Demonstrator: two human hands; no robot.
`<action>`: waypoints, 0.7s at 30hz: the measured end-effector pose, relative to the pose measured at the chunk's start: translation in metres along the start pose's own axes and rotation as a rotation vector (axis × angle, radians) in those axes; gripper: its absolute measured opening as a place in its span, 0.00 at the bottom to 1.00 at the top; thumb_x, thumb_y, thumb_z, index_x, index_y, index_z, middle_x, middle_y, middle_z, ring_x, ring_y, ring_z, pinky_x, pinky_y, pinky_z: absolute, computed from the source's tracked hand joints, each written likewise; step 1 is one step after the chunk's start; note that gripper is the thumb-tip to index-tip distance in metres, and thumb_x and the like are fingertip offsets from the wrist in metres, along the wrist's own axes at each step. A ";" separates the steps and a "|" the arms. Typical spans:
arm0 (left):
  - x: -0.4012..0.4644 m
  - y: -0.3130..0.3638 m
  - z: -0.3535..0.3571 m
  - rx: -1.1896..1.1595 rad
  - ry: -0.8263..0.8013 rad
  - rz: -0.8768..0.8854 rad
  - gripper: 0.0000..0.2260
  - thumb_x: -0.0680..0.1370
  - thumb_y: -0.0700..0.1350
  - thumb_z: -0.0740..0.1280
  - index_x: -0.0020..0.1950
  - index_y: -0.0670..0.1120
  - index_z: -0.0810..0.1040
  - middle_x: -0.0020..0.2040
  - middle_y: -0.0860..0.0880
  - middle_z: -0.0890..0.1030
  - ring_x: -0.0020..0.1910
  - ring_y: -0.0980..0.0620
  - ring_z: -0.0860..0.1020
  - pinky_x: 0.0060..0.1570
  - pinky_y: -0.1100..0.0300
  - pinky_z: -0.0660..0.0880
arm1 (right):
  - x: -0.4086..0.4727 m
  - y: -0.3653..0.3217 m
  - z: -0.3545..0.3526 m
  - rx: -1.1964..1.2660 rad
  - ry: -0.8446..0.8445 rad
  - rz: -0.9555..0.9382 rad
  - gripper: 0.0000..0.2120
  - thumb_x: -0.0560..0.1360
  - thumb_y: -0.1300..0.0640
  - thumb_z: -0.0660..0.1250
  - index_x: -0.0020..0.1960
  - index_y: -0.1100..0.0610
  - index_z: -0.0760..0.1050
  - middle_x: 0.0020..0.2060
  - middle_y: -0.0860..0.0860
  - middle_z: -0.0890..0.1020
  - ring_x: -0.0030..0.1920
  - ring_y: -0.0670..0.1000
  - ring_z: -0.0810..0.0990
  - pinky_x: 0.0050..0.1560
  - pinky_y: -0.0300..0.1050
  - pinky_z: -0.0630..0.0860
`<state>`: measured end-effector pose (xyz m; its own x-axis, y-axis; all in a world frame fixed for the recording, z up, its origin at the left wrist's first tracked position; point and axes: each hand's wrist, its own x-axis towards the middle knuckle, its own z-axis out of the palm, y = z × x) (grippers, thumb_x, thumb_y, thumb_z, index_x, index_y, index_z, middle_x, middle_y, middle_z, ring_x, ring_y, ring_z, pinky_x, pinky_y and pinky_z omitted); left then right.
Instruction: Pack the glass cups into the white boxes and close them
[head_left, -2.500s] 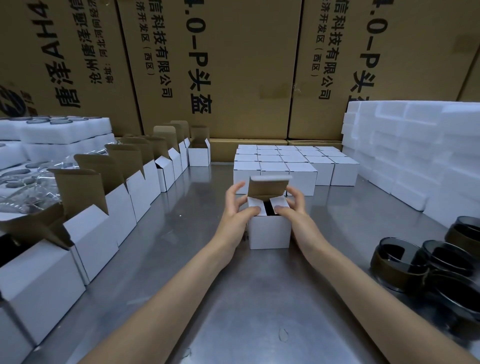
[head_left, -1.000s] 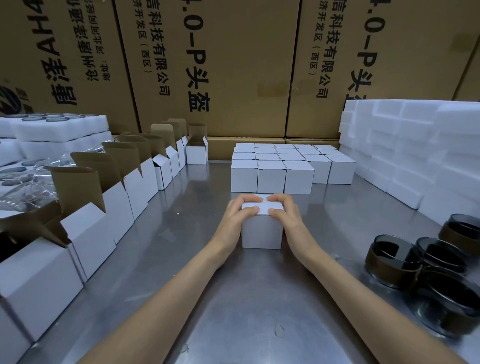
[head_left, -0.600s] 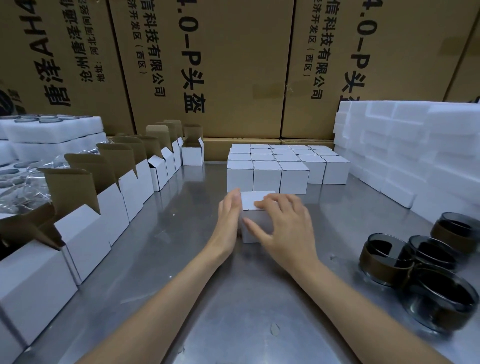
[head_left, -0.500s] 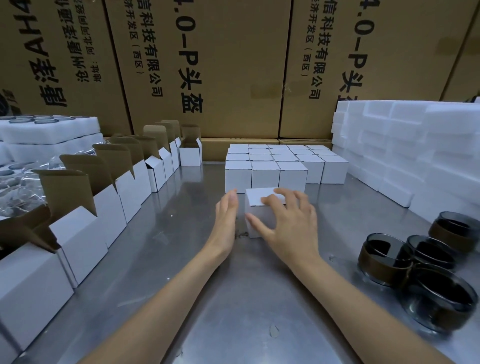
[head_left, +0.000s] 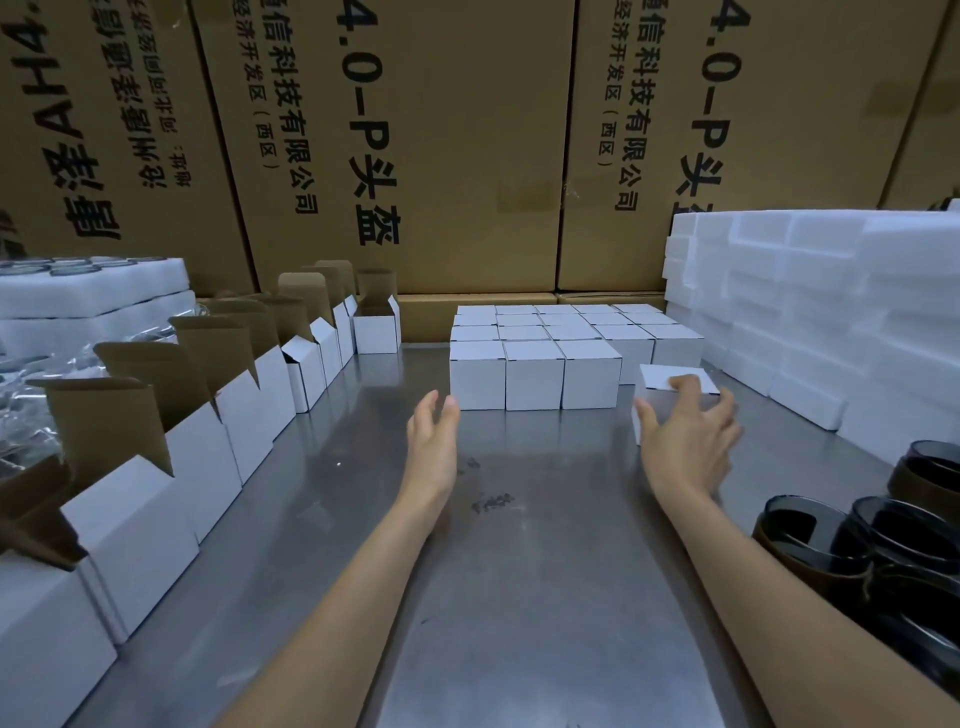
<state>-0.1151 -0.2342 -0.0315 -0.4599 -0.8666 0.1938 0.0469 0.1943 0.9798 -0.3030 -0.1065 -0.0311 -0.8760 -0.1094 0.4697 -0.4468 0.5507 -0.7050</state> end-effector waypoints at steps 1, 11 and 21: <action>0.007 -0.001 0.001 0.011 0.003 0.000 0.24 0.83 0.54 0.55 0.77 0.51 0.56 0.77 0.54 0.58 0.74 0.55 0.59 0.64 0.62 0.56 | 0.006 0.000 0.004 0.011 0.009 0.029 0.19 0.77 0.48 0.66 0.65 0.51 0.69 0.72 0.60 0.59 0.64 0.65 0.63 0.52 0.60 0.70; 0.068 -0.012 0.017 0.118 0.023 -0.040 0.31 0.80 0.47 0.61 0.79 0.49 0.50 0.78 0.50 0.57 0.76 0.48 0.59 0.72 0.51 0.58 | 0.047 0.001 0.038 0.001 -0.101 0.043 0.21 0.80 0.52 0.60 0.72 0.45 0.63 0.75 0.55 0.56 0.68 0.62 0.63 0.59 0.57 0.68; 0.070 -0.008 0.020 0.204 -0.035 -0.077 0.36 0.67 0.51 0.64 0.75 0.52 0.60 0.63 0.56 0.74 0.59 0.50 0.73 0.66 0.48 0.68 | 0.053 0.003 0.046 -0.119 -0.323 -0.063 0.28 0.82 0.49 0.52 0.78 0.44 0.42 0.78 0.57 0.47 0.70 0.64 0.65 0.63 0.58 0.66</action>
<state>-0.1654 -0.2867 -0.0269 -0.4859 -0.8666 0.1136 -0.1682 0.2203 0.9608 -0.3586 -0.1484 -0.0326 -0.8680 -0.3922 0.3046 -0.4944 0.6252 -0.6039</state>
